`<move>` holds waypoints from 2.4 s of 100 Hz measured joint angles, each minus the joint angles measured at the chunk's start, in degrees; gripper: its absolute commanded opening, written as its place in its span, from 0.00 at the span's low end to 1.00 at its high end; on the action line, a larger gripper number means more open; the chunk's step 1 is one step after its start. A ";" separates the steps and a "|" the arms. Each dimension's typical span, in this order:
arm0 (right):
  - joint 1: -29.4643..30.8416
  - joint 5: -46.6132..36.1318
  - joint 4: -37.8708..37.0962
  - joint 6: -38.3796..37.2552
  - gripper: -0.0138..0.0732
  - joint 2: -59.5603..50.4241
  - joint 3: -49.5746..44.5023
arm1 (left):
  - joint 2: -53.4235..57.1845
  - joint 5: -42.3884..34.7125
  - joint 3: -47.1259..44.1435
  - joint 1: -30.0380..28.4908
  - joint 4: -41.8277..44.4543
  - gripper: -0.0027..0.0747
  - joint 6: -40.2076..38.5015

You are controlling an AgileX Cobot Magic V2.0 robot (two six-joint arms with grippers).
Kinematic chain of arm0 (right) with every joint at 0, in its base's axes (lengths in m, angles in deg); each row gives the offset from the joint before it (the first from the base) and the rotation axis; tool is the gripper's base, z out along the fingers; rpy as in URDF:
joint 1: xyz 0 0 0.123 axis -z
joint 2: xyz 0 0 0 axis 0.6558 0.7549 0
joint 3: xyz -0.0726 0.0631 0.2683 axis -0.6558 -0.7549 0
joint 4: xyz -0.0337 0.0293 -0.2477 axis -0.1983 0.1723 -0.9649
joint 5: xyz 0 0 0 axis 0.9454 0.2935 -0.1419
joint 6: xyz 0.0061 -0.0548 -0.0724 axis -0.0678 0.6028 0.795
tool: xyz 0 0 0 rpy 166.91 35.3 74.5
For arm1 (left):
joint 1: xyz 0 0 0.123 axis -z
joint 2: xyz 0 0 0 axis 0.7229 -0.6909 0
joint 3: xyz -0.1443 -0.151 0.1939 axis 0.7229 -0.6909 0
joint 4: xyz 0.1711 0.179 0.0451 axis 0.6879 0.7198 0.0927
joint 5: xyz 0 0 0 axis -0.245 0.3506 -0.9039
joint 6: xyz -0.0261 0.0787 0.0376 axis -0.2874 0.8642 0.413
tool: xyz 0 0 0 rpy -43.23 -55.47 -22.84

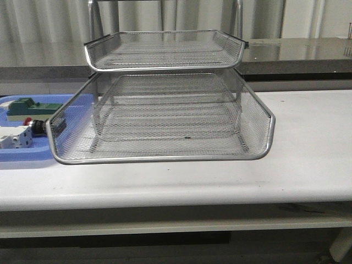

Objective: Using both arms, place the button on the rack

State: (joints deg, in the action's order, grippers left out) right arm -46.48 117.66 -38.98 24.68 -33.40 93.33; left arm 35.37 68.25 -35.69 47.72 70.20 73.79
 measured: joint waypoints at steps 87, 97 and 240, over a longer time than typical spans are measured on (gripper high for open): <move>0.00 0.00 -0.09 0.00 0.08 0.00 0.00 | -32.85 10.97 32.09 0.00 -12.13 0.01 0.00; 0.00 0.00 -0.09 0.00 0.08 0.00 0.00 | -41.70 17.57 41.04 0.00 -12.17 0.01 0.00; 0.00 0.08 -0.09 0.00 0.08 0.00 0.00 | -78.21 45.18 71.50 0.00 -11.15 0.79 18.67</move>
State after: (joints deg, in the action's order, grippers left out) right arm -46.48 117.74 -39.07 24.68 -33.40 93.33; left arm -42.84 113.44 35.81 47.72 59.05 92.46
